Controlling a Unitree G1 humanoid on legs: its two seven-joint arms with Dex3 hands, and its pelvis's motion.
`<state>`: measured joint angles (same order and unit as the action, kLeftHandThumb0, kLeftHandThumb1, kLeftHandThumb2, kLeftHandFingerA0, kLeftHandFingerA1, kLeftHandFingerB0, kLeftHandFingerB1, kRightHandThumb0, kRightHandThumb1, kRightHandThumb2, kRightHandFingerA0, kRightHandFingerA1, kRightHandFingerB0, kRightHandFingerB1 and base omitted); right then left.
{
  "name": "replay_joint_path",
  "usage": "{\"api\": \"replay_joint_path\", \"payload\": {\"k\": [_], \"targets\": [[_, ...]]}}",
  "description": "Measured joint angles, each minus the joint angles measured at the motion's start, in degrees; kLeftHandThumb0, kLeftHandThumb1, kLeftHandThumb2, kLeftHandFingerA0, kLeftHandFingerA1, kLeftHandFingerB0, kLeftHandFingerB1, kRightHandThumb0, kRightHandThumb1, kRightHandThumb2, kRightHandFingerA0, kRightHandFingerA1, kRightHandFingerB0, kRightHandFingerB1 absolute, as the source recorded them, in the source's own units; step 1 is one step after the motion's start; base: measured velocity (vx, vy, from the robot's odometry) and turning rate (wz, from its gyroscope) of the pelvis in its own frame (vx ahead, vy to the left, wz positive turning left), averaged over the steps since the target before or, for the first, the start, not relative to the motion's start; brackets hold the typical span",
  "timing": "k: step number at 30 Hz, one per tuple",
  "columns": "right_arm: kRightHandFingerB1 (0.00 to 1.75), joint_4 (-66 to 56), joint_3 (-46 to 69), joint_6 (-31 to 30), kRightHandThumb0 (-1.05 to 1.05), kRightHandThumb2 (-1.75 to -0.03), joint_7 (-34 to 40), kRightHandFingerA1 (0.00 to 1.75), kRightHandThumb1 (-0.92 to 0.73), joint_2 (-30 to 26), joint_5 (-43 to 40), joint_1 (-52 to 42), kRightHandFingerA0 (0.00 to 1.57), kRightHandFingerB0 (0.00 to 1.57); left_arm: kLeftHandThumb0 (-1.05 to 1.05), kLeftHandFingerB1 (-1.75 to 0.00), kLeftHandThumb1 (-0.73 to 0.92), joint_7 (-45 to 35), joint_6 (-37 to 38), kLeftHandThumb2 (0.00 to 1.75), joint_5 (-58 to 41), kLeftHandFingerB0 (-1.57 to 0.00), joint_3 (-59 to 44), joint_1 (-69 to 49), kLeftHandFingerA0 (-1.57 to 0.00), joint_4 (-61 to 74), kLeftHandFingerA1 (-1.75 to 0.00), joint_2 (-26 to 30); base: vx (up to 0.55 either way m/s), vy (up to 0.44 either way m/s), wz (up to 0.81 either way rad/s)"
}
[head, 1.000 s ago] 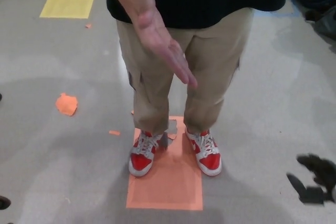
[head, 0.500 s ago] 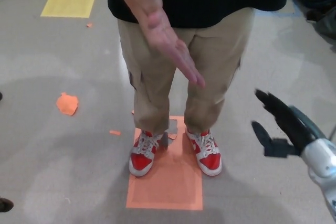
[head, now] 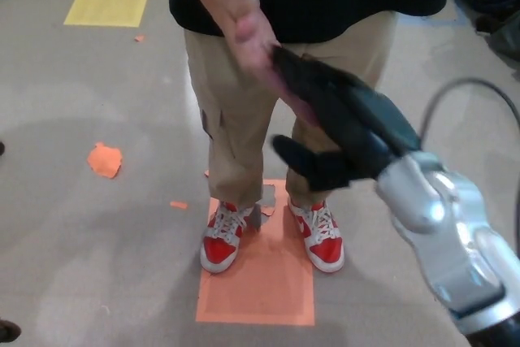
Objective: The robot extends its right arm to grab a person's hand and shakes it
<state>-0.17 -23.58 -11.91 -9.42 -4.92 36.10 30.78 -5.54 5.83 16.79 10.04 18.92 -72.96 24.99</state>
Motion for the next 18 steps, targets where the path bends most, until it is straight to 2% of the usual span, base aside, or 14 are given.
{"api": "replay_joint_path", "payload": {"k": [6, 7, 8, 11, 12, 14, 16, 17, 18], "targets": [[0.00, -0.16, -3.53, -6.11, -1.01, -1.13, -2.22, 0.09, -0.78, 1.82, 5.41, 5.96, 0.00, 0.00, -0.25, -0.50, 0.59, 0.00, 0.10, 1.07, -0.04, -0.08, -0.21, -0.52, -0.08, 0.01, -0.50, 0.00, 0.00, 0.000, 0.00], [0.00, 0.18, -3.90, -6.92, -1.01, -1.11, -2.44, 0.09, -0.77, 2.05, 6.11, 6.92, 0.00, 0.00, -0.45, -0.31, 0.77, 0.00, 0.18, 0.64, -0.04, -0.19, -0.28, -0.57, -0.27, 0.01, -0.34, 0.00, 0.00, 0.000, 0.00], [0.00, 0.67, -4.25, -7.74, -1.01, -1.11, -2.60, 0.08, -0.77, 2.27, 6.70, 7.97, 0.00, 0.00, -0.45, -0.31, 0.77, 0.00, 0.28, 0.64, -0.04, -0.19, -0.36, -0.62, -0.27, 0.00, -0.34, 0.00, 0.00, 0.000, 0.00], [0.01, 3.60, -5.39, -10.79, -0.99, -1.10, -3.15, 0.10, -0.75, 3.06, 8.76, 12.05, 0.00, 0.00, -0.47, -0.31, 0.78, 0.01, 0.39, 0.64, -0.03, -0.19, -0.55, -0.80, -0.26, -0.02, -0.34, 0.01, 0.00, 0.000, 0.00], [0.00, 5.30, -5.72, -12.05, -1.00, -1.10, -3.37, 0.09, -0.75, 3.38, 9.49, 13.76, 0.00, 0.00, -0.26, -0.50, 0.58, 0.01, 0.47, 1.07, -0.03, -0.09, -0.61, -0.90, -0.09, -0.02, -0.50, 0.02, 0.00, 0.000, 0.00], [0.01, 8.64, -6.17, -13.90, -0.99, -1.09, -3.63, 0.10, -0.74, 3.91, 10.52, 16.56, 0.00, 0.00, -0.27, -0.50, 0.58, 0.02, 0.69, 1.07, 0.00, -0.08, -0.62, -1.12, -0.08, -0.07, -0.50, 0.03, 0.00, 0.000, 0.00], [0.00, 13.01, -6.45, -15.81, -0.94, -1.01, -3.72, 0.12, -0.68, 4.50, 11.34, 19.43, 0.00, 0.00, -0.27, -0.50, 0.58, 0.08, 0.93, 1.07, 0.06, -0.08, -0.52, -1.26, -0.08, -0.14, -0.50, 0.07, 0.00, 0.000, 0.00], [0.00, 14.69, -6.49, -16.44, -1.01, -1.09, -3.72, 0.10, -0.72, 4.67, 11.60, 20.47, 0.00, 0.00, -0.26, -0.50, 0.59, 0.10, 0.99, 1.07, 0.09, -0.08, -0.44, -1.31, -0.08, -0.16, -0.50, 0.10, 0.00, 0.000, 0.00], [0.00, 16.82, -6.51, -17.11, -1.01, -1.09, -3.70, 0.10, -0.72, 4.88, 11.81, 21.58, 0.00, 0.00, -0.26, -0.50, 0.59, 0.14, 1.04, 1.07, 0.14, -0.08, -0.33, -1.31, -0.08, -0.18, -0.50, 0.12, 0.00, 0.000, 0.00]]}}
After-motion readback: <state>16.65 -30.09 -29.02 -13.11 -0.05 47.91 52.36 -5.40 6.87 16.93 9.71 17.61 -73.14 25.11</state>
